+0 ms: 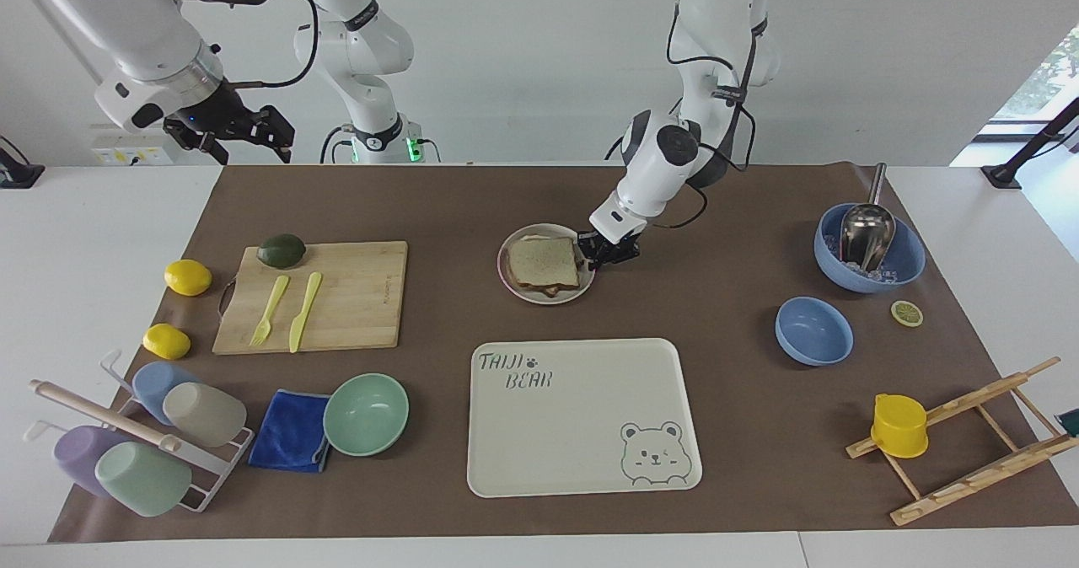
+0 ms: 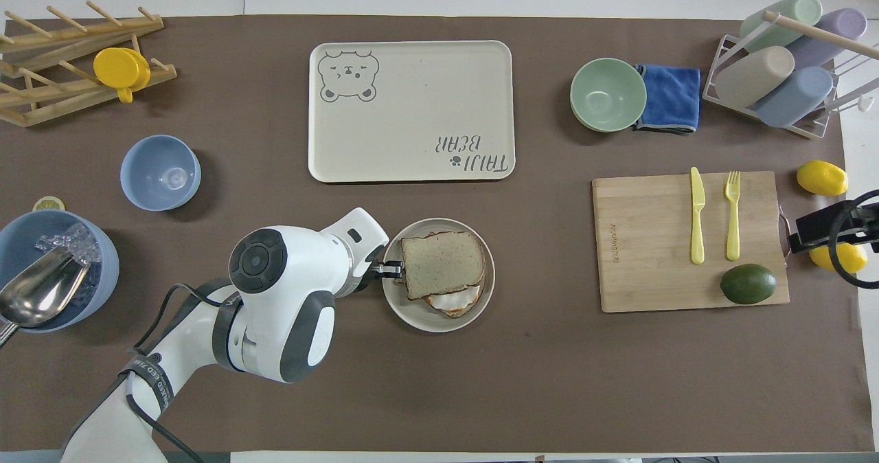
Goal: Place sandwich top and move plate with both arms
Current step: 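Grasp the plate rim with the left gripper while the right gripper withdraws, then slide the plate with the left gripper onto the bear-print tray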
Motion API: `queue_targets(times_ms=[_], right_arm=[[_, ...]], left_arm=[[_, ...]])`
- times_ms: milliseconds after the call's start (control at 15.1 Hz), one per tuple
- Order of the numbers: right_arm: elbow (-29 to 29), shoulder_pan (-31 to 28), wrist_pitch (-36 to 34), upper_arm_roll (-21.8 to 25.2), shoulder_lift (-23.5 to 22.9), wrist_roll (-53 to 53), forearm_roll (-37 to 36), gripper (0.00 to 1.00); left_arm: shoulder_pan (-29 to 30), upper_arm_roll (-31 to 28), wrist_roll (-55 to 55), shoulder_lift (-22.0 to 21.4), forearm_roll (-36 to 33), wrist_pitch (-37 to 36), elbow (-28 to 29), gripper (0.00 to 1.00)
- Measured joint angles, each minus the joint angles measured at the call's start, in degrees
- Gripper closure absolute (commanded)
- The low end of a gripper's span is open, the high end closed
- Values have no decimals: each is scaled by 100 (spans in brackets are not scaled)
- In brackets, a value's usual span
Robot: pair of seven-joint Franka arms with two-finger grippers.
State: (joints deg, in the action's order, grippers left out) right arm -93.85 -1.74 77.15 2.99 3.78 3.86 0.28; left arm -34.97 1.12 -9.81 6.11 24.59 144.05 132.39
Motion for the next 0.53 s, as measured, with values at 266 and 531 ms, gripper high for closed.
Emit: queue_targets(times_ms=[266,531], right_arm=[[0,-8,0,-7,0,5,0,0],[0,-8,0,-7,0,5,0,0]], left_arm=[[2,-16,-3,1,194,-10,-5,100],[132,-69,-3,-2,273,-446,-265,100]])
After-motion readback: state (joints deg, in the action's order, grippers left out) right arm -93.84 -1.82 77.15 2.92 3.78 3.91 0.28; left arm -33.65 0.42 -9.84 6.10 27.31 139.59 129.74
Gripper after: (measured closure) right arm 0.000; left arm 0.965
